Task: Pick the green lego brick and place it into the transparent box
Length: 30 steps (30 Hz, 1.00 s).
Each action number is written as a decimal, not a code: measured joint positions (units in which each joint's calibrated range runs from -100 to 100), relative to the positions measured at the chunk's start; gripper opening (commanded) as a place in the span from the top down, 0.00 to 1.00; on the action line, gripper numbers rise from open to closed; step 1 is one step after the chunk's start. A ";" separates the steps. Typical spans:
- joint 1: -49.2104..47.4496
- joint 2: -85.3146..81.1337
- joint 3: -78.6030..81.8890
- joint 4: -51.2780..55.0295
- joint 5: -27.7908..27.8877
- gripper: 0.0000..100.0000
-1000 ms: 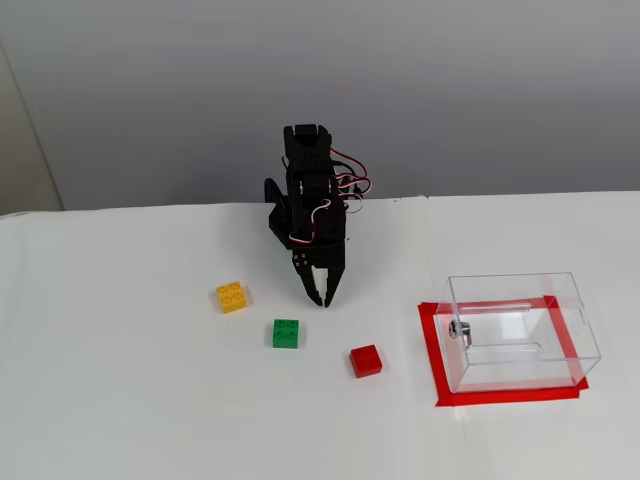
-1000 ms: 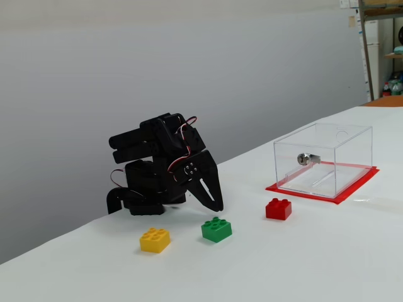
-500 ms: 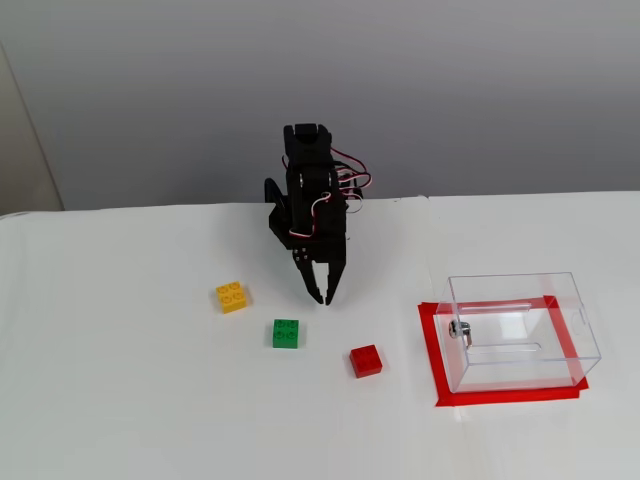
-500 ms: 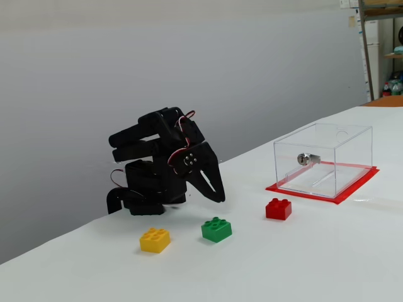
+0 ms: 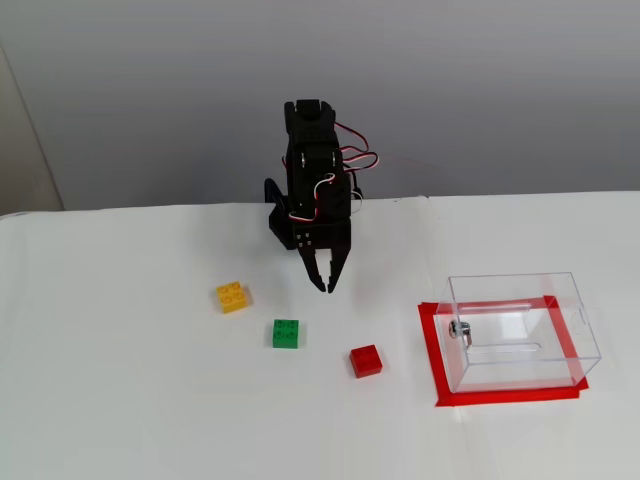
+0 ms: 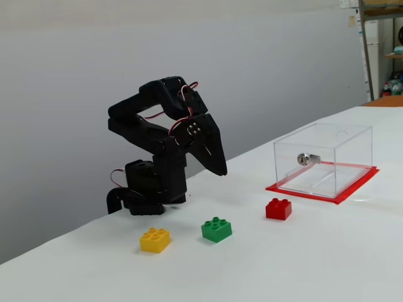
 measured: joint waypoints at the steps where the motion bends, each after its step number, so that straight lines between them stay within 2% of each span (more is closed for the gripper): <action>1: 0.96 0.68 -1.06 0.09 0.00 0.99; 18: 20.94 11.42 -2.47 0.17 0.15 0.98; 23: 21.26 15.56 -3.71 -2.31 1.17 0.98; 30: 20.73 24.02 -3.80 -11.83 3.81 0.98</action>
